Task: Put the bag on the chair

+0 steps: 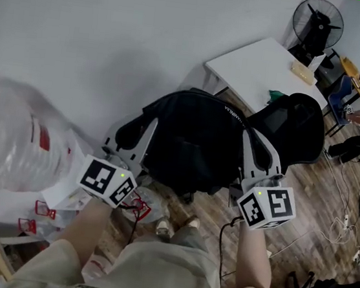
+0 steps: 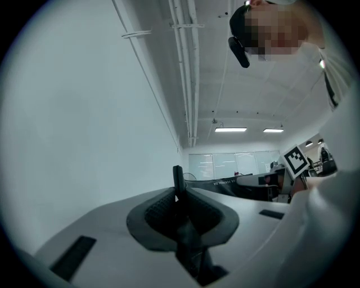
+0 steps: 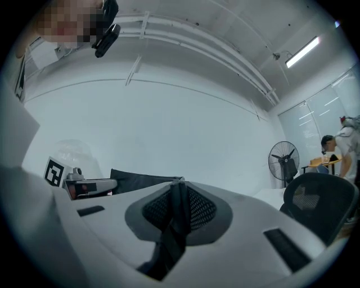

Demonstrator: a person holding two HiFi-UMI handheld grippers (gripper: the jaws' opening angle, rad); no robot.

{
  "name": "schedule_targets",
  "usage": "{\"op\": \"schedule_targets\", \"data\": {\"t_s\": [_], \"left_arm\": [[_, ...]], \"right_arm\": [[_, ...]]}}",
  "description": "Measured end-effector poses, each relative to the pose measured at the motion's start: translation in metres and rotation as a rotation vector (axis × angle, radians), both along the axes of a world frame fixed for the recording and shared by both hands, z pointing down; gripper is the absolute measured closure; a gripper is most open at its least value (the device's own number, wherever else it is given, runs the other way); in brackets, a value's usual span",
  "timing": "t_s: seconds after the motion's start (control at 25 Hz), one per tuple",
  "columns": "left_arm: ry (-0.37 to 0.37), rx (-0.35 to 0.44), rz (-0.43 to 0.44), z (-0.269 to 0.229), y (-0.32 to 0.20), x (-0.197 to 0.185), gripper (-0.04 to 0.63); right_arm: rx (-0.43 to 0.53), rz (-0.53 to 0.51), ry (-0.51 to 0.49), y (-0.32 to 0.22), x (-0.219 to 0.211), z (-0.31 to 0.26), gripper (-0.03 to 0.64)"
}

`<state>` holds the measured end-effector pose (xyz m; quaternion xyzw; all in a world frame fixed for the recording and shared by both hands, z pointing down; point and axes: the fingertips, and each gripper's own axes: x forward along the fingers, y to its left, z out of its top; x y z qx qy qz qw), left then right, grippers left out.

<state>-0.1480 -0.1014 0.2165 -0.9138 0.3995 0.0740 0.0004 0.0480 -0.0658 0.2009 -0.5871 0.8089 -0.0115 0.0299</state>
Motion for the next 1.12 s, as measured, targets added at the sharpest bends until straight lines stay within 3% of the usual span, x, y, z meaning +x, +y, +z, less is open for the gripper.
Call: {"op": "schedule_targets", "data": {"t_s": [0.52, 1.12], "left_arm": [[0.015, 0.057, -0.025, 0.021, -0.071, 0.035, 0.529], [-0.046, -0.072, -0.120, 0.130, -0.181, 0.076, 0.529]], "right_arm": [[0.040, 0.008, 0.008, -0.073, 0.036, 0.022, 0.571], [-0.098, -0.010, -0.093, -0.199, 0.083, 0.140, 0.569]]}}
